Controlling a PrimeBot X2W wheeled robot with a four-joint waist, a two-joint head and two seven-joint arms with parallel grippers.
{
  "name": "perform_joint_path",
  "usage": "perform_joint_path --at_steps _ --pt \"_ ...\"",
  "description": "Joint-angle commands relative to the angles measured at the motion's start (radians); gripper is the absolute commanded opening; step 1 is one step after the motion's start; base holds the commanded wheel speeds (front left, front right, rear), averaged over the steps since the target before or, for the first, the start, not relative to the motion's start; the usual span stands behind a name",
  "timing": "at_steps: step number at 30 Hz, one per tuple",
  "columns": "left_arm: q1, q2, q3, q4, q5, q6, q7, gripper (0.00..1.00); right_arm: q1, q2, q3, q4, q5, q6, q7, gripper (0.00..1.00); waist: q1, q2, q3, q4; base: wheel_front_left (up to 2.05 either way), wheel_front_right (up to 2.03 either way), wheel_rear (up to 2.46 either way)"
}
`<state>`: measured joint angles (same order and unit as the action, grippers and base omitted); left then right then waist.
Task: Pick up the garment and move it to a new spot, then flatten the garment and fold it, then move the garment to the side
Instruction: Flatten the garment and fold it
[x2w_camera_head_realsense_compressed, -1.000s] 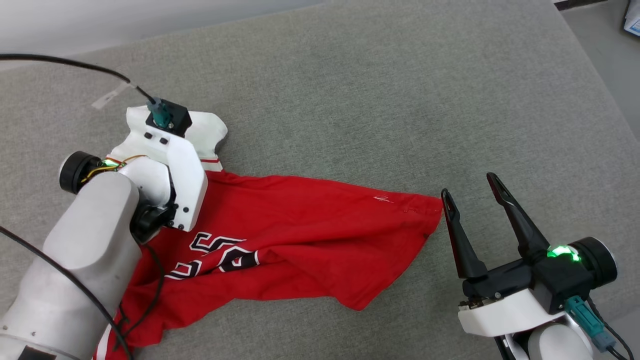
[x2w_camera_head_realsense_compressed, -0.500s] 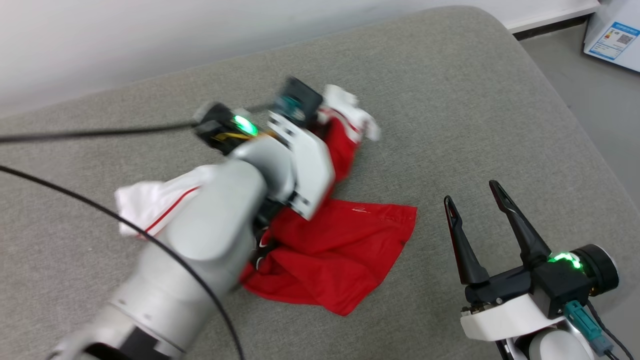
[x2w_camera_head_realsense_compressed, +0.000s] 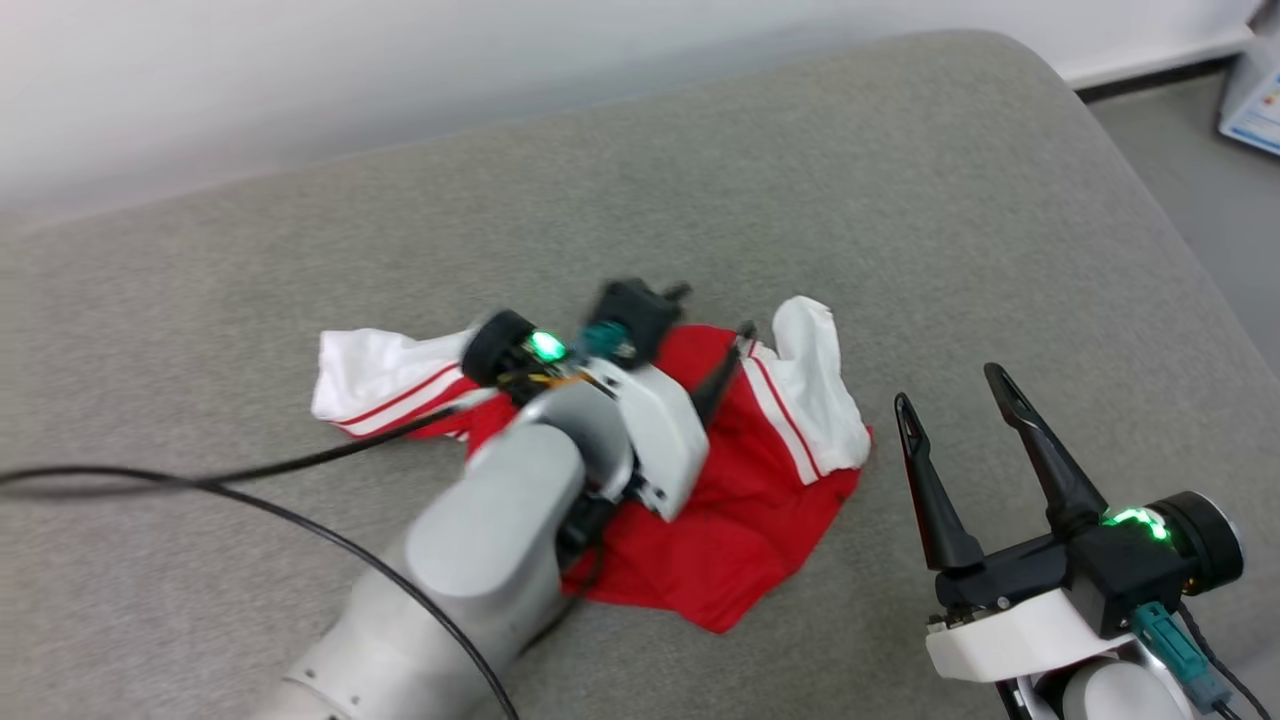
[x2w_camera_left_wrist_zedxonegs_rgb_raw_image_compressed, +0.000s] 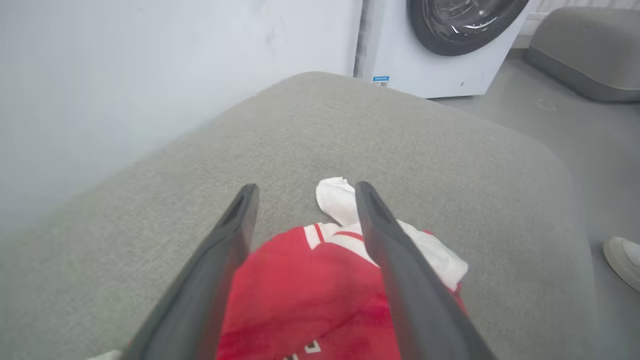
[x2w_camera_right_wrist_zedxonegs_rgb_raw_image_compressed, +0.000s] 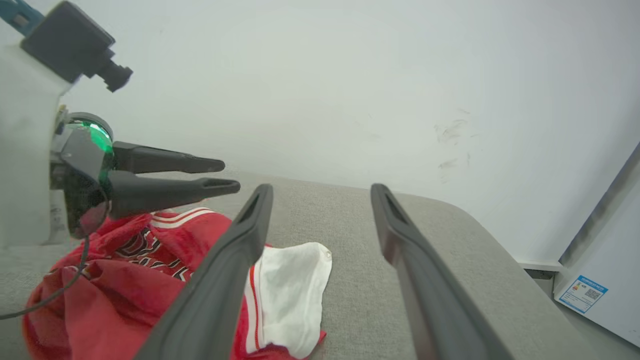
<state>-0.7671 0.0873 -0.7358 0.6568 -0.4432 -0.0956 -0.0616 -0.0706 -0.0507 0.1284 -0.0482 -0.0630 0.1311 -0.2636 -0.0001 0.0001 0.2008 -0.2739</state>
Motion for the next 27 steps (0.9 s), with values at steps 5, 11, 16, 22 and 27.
perform_joint_path --at_steps 5,11,16,22,27 --pt "-0.019 0.08 0.089 -0.042 -0.01 0.051 -0.146 1.0 0.021 0.001 -0.019 0.007 -0.02 -0.001 -0.002 1.0 0.0001 -0.0001 -0.069 0.075 0.0 0.0 0.0" --pt "0.057 0.213 0.2 -0.173 -0.011 0.108 -0.198 1.0 0.041 0.001 -0.034 0.007 -0.035 -0.001 -0.002 1.0 0.0001 -0.0001 -0.118 0.129 0.0 0.0 0.0" --pt "0.223 0.302 0.3 -0.337 -0.024 0.175 -0.205 1.0 0.051 0.001 -0.049 0.0 -0.033 -0.001 -0.002 1.0 0.0001 -0.0001 -0.136 0.158 0.0 0.0 0.0" --pt "0.478 0.34 0.379 -0.584 -0.002 0.219 -0.203 1.0 0.072 0.001 -0.063 -0.005 -0.019 -0.001 -0.002 1.0 0.0001 -0.0001 -0.144 0.185 0.0 0.0 0.0" --pt "0.607 0.316 0.413 -0.693 0.019 0.24 -0.204 1.0 0.084 0.001 -0.084 0.065 0.056 0.0 0.014 1.0 0.0001 -0.0001 -0.135 0.206 0.0 0.0 0.0"
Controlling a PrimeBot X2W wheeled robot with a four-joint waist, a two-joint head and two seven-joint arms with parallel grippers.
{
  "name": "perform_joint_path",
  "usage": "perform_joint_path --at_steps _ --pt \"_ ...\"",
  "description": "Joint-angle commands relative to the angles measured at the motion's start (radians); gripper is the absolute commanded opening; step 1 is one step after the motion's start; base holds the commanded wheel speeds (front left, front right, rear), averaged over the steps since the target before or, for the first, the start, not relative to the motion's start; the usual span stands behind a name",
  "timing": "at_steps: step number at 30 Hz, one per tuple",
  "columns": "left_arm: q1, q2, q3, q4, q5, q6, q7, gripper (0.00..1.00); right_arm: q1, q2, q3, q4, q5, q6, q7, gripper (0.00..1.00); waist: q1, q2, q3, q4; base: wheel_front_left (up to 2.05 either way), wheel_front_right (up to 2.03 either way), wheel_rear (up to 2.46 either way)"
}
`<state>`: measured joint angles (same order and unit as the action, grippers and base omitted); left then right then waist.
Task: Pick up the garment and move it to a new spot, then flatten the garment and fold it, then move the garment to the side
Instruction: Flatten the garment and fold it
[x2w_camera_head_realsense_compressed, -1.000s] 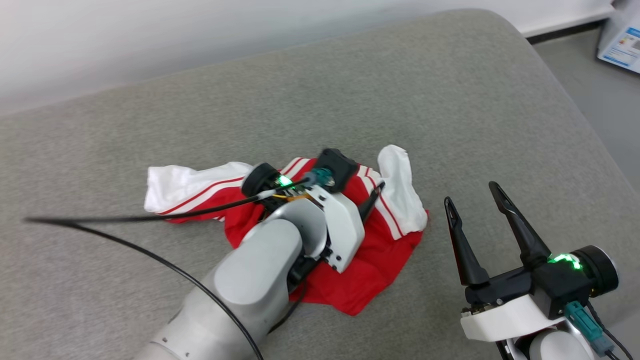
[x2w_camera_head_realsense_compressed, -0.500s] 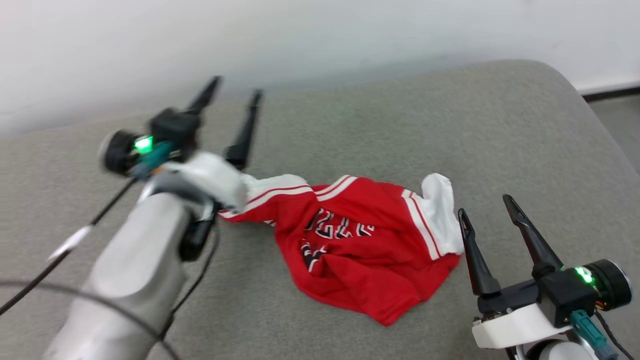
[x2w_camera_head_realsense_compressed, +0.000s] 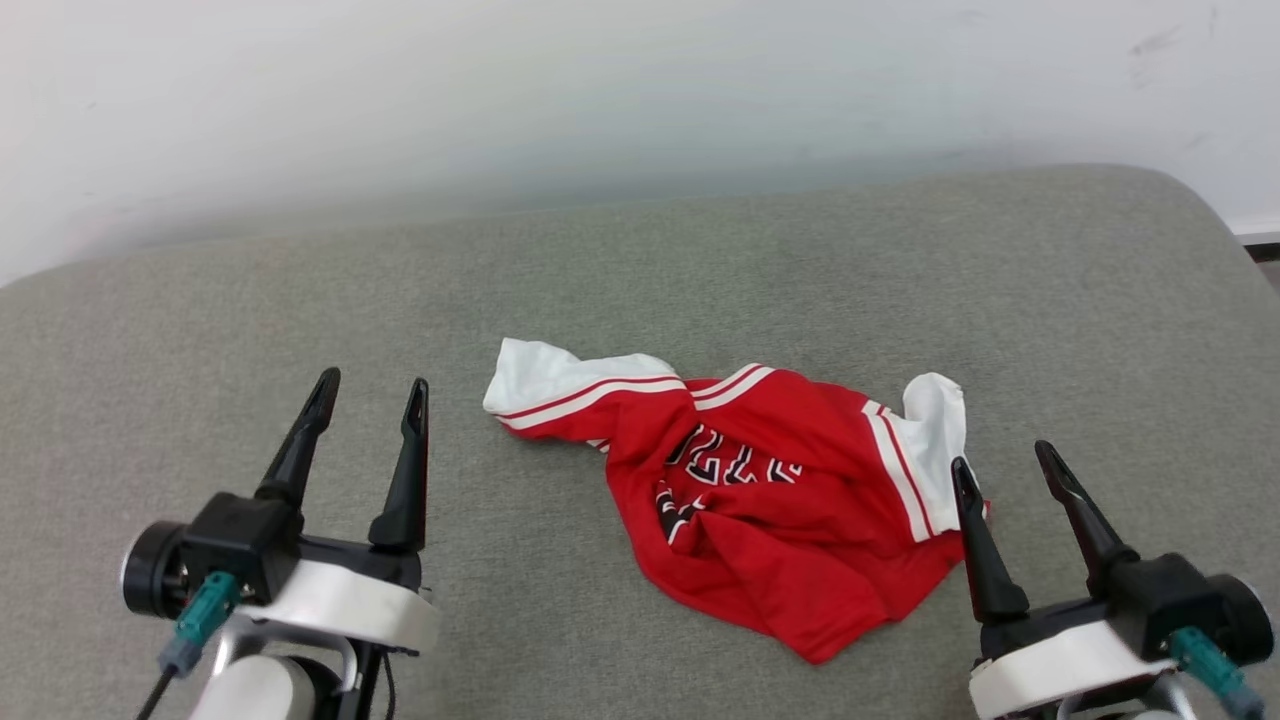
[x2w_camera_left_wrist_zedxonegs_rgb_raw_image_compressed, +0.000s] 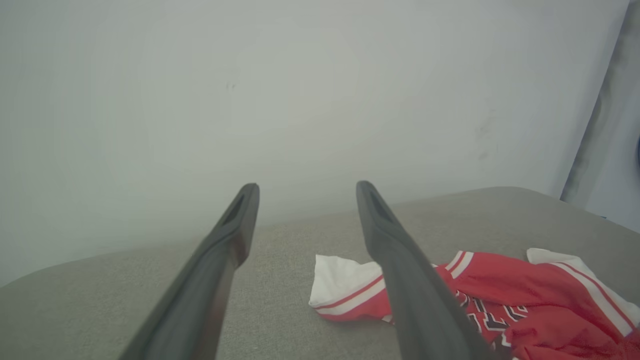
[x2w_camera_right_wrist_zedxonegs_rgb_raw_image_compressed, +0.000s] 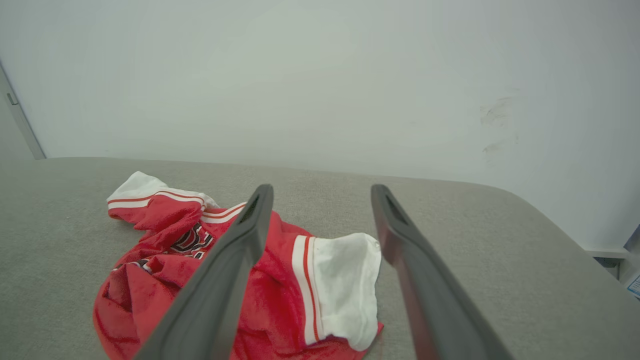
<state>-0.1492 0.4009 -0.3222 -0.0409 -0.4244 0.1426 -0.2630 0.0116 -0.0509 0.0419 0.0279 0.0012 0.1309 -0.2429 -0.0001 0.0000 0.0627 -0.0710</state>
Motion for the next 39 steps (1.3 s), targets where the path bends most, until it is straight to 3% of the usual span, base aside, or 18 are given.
perform_joint_path --at_steps 1,6,13,18,22,32,33,34,39 --pt "0.009 -0.009 0.005 -0.013 0.004 0.006 -0.002 1.0 -0.016 -0.005 -0.006 -0.005 0.004 0.0 0.007 1.0 0.0001 0.0 0.009 0.011 0.0 0.0 0.0" --pt "0.045 -0.038 -0.001 -0.058 0.031 -0.015 -0.002 1.0 -0.1 -0.132 -0.004 -0.013 0.129 0.0 0.238 1.0 0.0001 0.0 0.05 0.053 0.0 0.0 0.0" --pt "0.006 -0.063 -0.003 -0.052 0.049 -0.03 -0.002 1.0 -0.271 -0.339 0.039 0.002 0.352 0.0 0.857 1.0 0.0001 0.0 0.123 0.111 0.0 0.0 0.0" --pt "-0.028 -0.088 -0.008 -0.053 0.062 -0.039 -0.002 1.0 -0.394 -0.404 0.047 0.064 0.464 0.0 1.141 1.0 0.0001 0.0 0.184 0.169 0.0 0.0 0.0" --pt "-0.047 -0.109 -0.009 -0.058 0.071 -0.048 -0.002 1.0 -0.451 -0.41 0.049 0.136 0.479 0.0 1.21 1.0 0.0001 0.0 0.224 0.215 0.0 0.0 0.0" --pt "-0.068 -0.146 -0.004 -0.056 0.089 -0.066 -0.003 1.0 -0.436 -0.417 0.098 0.35 0.432 0.0 1.131 1.0 0.0001 0.0 0.271 0.292 0.0 0.0 0.0" --pt "-0.069 -0.149 -0.003 -0.056 0.09 -0.068 -0.003 1.0 -0.434 -0.423 0.106 0.365 0.435 -0.001 1.122 0.46 0.0001 0.0 0.273 0.296 0.0 0.0 0.0" --pt "-0.069 -0.15 -0.002 -0.055 0.092 -0.069 -0.003 1.0 -0.438 -0.434 0.113 0.373 0.432 -0.001 1.109 0.0 0.0001 0.0 0.275 0.299 0.0 0.0 0.0" --pt "-0.071 -0.161 -0.001 -0.044 0.1 -0.077 -0.003 1.0 -0.522 -0.511 0.094 0.385 0.401 -0.001 0.987 0.0 0.0001 0.0 0.27 0.306 0.0 0.0 0.0"
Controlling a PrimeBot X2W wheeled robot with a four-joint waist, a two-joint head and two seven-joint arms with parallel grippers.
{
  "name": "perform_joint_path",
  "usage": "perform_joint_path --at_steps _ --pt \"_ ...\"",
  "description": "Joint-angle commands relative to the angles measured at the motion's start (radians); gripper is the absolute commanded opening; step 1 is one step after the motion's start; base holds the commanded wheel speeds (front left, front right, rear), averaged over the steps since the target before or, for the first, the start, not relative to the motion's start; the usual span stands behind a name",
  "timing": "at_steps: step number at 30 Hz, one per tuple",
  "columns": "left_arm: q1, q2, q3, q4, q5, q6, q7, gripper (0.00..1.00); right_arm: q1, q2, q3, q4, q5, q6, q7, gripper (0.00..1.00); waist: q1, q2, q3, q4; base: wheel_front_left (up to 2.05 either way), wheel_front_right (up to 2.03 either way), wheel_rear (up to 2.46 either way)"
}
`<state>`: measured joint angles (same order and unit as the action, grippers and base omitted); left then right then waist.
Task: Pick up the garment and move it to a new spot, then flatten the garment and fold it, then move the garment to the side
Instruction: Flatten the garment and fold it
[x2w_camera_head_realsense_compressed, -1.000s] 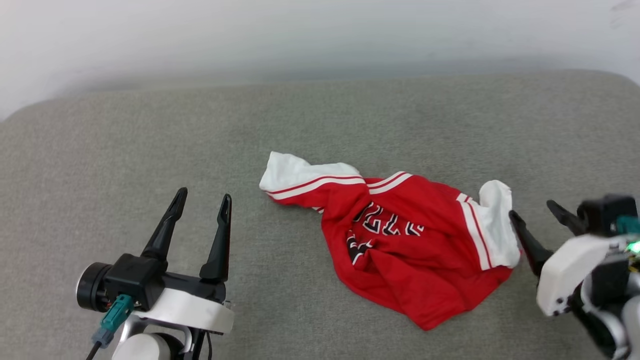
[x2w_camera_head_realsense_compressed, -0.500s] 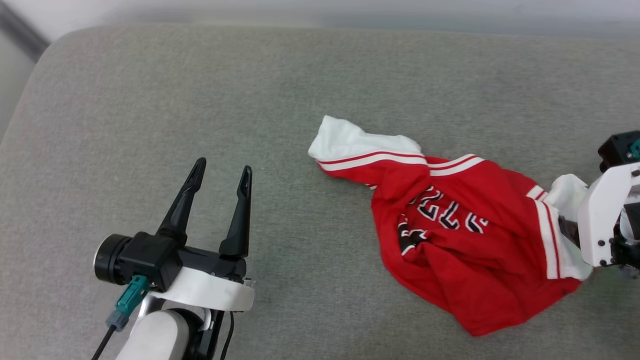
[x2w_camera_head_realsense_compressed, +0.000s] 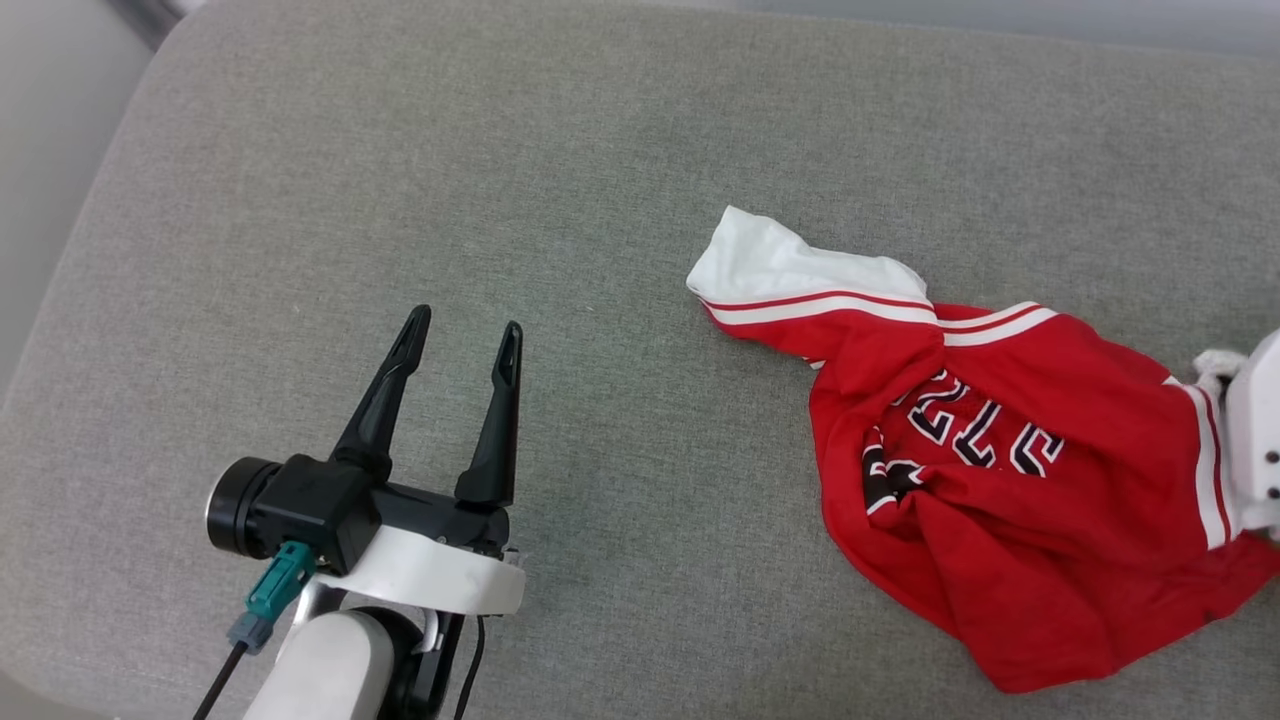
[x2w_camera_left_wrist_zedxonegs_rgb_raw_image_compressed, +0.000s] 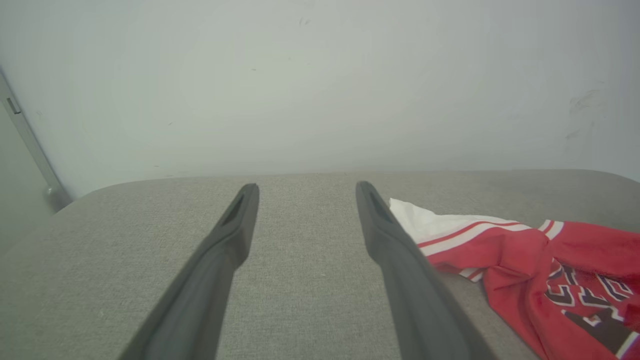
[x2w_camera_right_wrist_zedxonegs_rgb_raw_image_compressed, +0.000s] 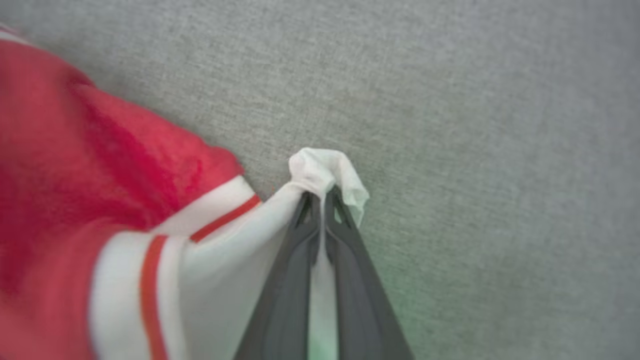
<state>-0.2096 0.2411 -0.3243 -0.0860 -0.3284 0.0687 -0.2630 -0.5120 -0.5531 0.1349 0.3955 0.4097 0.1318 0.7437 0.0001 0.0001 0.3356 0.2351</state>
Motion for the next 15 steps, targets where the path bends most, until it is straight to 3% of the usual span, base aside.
perform_joint_path --at_steps 1,8,12,13,14,15 --pt "-0.01 -0.004 0.003 0.002 0.005 -0.006 -0.003 1.0 -0.02 -0.021 -0.002 0.021 -0.013 -0.002 -0.024 0.0 -0.0001 -0.0001 -0.007 0.001 0.0 0.0 0.0" --pt "-0.006 -0.013 0.019 0.004 0.008 -0.014 -0.003 1.0 -0.107 -0.081 -0.015 0.097 -0.103 -0.002 -0.155 0.0 -0.0001 -0.0001 -0.035 -0.005 0.0 0.0 0.0" --pt "0.004 -0.015 0.027 0.009 0.009 -0.019 -0.003 1.0 -0.091 -0.049 -0.036 0.171 -0.143 -0.002 -0.221 0.0 -0.0001 -0.0001 -0.048 -0.012 0.0 0.0 0.0" --pt "0.005 -0.016 0.028 0.01 0.01 -0.02 -0.003 1.0 -0.078 -0.035 -0.028 0.181 -0.151 -0.001 -0.239 0.28 -0.0001 -0.0001 -0.052 -0.015 0.0 0.0 0.0" --pt "0.007 -0.017 0.029 0.011 0.01 -0.022 -0.003 1.0 -0.07 -0.02 -0.034 0.201 -0.147 -0.002 -0.246 1.0 -0.0001 -0.0001 -0.057 -0.019 0.0 0.0 0.0" --pt "0.008 -0.016 0.029 0.014 0.01 -0.023 -0.003 1.0 -0.065 -0.009 -0.029 0.208 -0.152 -0.001 -0.264 1.0 -0.0001 -0.0001 -0.061 -0.023 0.0 0.0 0.0"
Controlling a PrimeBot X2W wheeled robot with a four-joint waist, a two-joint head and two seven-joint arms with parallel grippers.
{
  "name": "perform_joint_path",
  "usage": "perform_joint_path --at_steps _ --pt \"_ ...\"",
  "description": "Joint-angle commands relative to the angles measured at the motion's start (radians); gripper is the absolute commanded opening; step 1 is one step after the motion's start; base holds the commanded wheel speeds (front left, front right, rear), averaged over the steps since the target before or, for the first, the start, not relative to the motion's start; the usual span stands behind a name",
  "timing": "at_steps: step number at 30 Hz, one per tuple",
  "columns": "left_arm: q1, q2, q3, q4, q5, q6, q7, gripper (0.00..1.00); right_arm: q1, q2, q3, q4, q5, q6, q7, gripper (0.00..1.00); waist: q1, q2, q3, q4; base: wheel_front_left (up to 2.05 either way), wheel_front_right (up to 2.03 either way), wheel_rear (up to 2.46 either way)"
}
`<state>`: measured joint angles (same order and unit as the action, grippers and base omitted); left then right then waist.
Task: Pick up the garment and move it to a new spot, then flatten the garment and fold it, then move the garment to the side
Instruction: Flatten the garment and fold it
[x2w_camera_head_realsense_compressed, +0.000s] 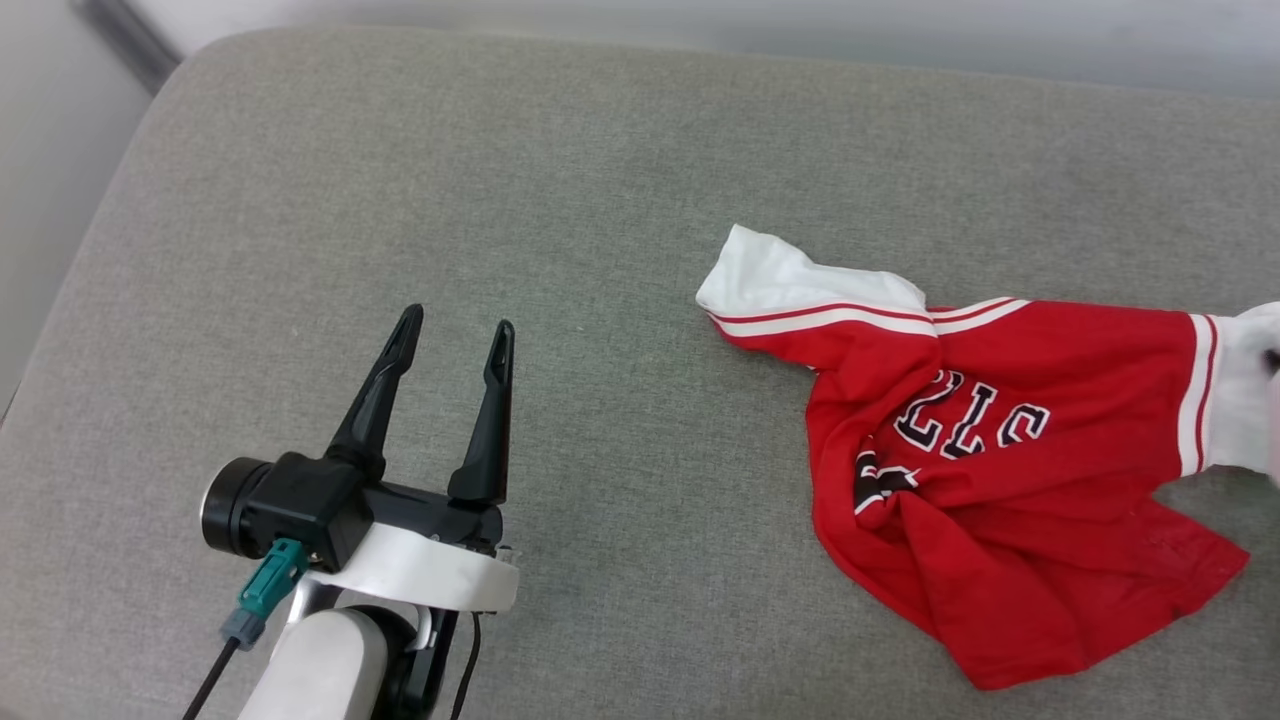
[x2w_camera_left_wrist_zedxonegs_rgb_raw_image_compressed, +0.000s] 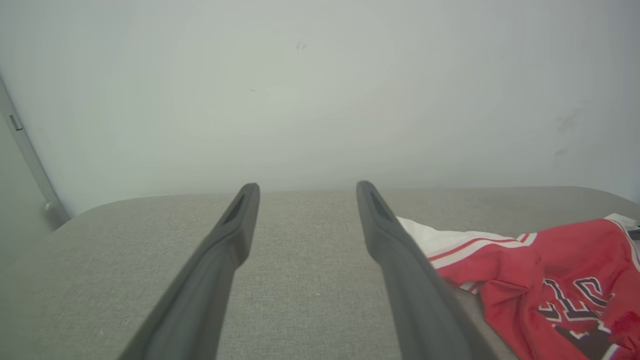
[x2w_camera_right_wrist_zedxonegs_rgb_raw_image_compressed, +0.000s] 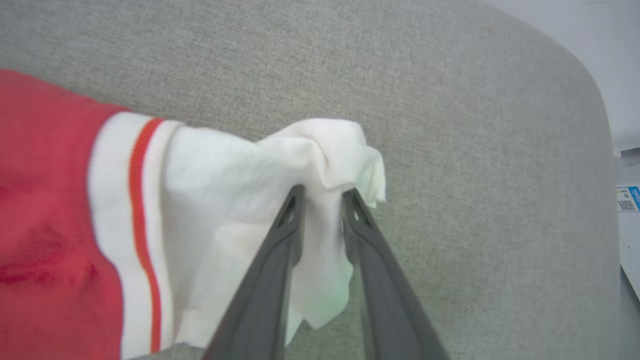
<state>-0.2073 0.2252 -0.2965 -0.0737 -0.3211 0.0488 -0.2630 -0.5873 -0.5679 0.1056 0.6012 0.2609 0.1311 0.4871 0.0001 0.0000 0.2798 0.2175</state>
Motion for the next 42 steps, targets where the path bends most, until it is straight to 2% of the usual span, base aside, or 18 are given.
perform_joint_path --at_steps 1,4,8,13,19,21,22,25,30,38,42 --pt "0.008 0.001 0.003 0.004 0.003 -0.003 -0.003 1.0 0.011 0.017 0.0 0.008 -0.004 -0.001 -0.025 1.0 -0.0001 0.0 -0.01 -0.011 0.0 0.0 0.0" --pt "0.003 0.008 0.011 0.005 0.0 -0.009 -0.003 1.0 0.01 0.055 0.004 0.015 0.016 -0.001 -0.072 1.0 -0.0001 0.0 -0.024 -0.033 0.0 0.0 0.0" --pt "0.008 0.017 0.034 0.006 -0.012 -0.014 -0.002 1.0 0.031 0.088 0.005 -0.056 0.053 -0.001 -0.155 1.0 -0.0001 0.0 -0.055 -0.072 0.0 0.0 0.0" --pt "0.02 0.042 0.061 0.019 -0.042 -0.021 0.009 1.0 0.098 0.154 -0.03 -0.219 0.142 -0.001 -0.272 1.0 -0.0001 0.0 -0.098 -0.139 0.0 0.0 0.0" --pt "0.039 0.082 0.089 0.027 -0.095 -0.039 0.08 1.0 0.239 0.225 -0.053 -0.448 0.187 -0.001 -0.434 1.0 -0.0001 0.0 -0.127 -0.227 0.0 0.0 0.0" --pt "0.038 0.091 0.088 0.03 -0.105 -0.046 0.103 1.0 0.263 0.239 -0.062 -0.474 0.19 -0.001 -0.452 1.0 -0.0001 0.0 -0.13 -0.24 0.0 0.0 0.0" --pt "0.028 0.112 0.074 0.039 -0.123 -0.067 0.168 1.0 0.31 0.27 -0.082 -0.526 0.197 -0.001 -0.482 1.0 -0.0001 0.0 -0.131 -0.265 0.0 0.0 0.0" --pt "-0.009 0.14 0.057 0.047 -0.17 -0.105 0.274 1.0 0.371 0.317 -0.102 -0.591 0.201 -0.001 -0.502 1.0 -0.0001 0.0 -0.122 -0.303 0.0 0.0 0.0" --pt "-0.126 0.203 0.024 0.09 -0.226 -0.146 0.476 1.0 0.43 0.358 -0.097 -0.682 0.182 -0.001 -0.566 1.0 -0.0001 0.0 -0.085 -0.364 0.0 0.0 0.0" --pt "-0.4 0.276 -0.078 0.22 -0.333 -0.171 0.902 1.0 0.437 0.384 -0.091 -0.692 0.179 -0.001 -0.616 1.0 -0.0001 0.0 0.0 -0.444 0.0 0.0 0.0" --pt "-0.519 0.291 -0.107 0.313 -0.345 -0.174 1.019 1.0 0.411 0.381 -0.071 -0.669 0.171 -0.001 -0.621 1.0 -0.0001 0.0 0.047 -0.479 0.0 0.0 0.0"
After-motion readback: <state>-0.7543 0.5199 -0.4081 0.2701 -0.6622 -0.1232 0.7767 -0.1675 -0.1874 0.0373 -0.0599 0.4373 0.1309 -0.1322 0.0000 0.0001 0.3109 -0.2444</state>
